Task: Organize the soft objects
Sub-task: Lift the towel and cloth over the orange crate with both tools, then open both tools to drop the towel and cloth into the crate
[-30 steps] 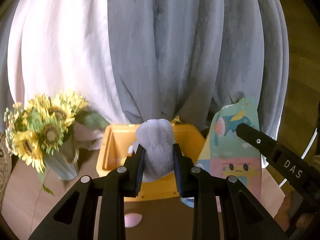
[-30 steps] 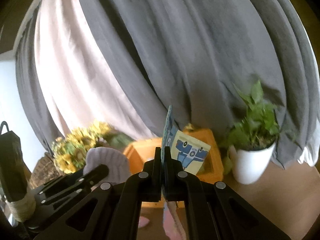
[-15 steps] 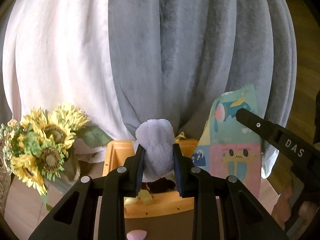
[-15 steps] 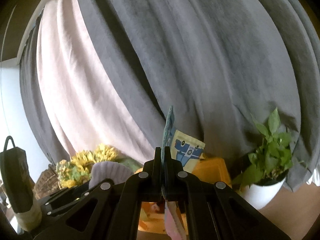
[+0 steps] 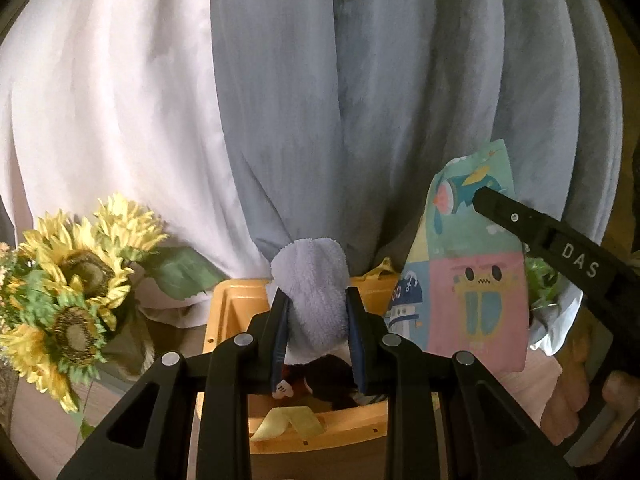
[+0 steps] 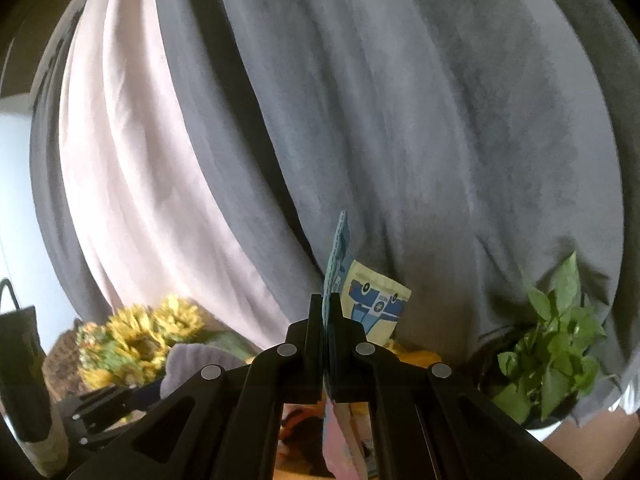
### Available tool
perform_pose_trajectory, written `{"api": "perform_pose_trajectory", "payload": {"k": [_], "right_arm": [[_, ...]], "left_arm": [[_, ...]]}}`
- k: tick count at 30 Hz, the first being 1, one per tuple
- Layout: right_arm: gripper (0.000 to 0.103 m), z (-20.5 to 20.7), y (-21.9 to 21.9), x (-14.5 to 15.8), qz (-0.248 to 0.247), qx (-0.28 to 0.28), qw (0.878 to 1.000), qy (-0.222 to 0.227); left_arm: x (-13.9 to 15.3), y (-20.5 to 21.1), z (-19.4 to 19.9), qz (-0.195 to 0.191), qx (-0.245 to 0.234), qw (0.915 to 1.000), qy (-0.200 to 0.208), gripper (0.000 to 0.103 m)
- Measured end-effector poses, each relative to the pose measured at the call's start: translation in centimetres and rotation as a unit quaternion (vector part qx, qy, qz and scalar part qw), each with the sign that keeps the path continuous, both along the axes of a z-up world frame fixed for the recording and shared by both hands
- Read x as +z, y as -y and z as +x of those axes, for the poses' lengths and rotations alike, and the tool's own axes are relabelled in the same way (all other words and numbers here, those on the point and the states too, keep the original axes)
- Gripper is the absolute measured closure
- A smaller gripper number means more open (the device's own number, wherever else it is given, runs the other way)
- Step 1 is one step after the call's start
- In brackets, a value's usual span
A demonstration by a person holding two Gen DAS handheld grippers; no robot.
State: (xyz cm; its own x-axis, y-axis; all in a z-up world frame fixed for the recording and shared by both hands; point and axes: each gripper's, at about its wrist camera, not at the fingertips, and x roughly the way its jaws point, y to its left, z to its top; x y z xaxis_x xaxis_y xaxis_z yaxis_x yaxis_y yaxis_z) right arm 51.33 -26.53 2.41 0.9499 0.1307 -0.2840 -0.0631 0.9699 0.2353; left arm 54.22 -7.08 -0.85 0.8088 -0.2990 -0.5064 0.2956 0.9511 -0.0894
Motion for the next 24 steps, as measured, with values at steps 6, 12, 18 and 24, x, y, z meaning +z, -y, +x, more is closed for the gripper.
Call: {"api": "perform_pose_trajectory", "payload": {"k": [6, 12, 18, 24], "right_arm": [[0.101, 3.5, 0.9, -3.4, -0.011, 0.000, 0.999, -0.034], [0.101, 6.5, 2.0, -8.3, 0.022, 0.009, 0.993, -0.114], [0.101, 8.8, 1.5, -11.8, 0.052, 0.041, 0.980, -0.187], [0.101, 10.1, -0.2, -14.1, 0.081, 0.084, 0.964, -0.237]], "left_arm": [[-2.5, 1.0, 2.2, 0.012, 0.000, 0.9996, -0.025, 0.076], [-5.2, 1.5, 3.7, 0.028, 0.001, 0.9982, -0.053, 0.076], [-7.2, 0.9, 4.9, 0.033, 0.006, 0.9957, -0.086, 0.076], [-8.4, 0.2, 5.5, 0.036, 0.013, 0.9939, -0.103, 0.076]]}}
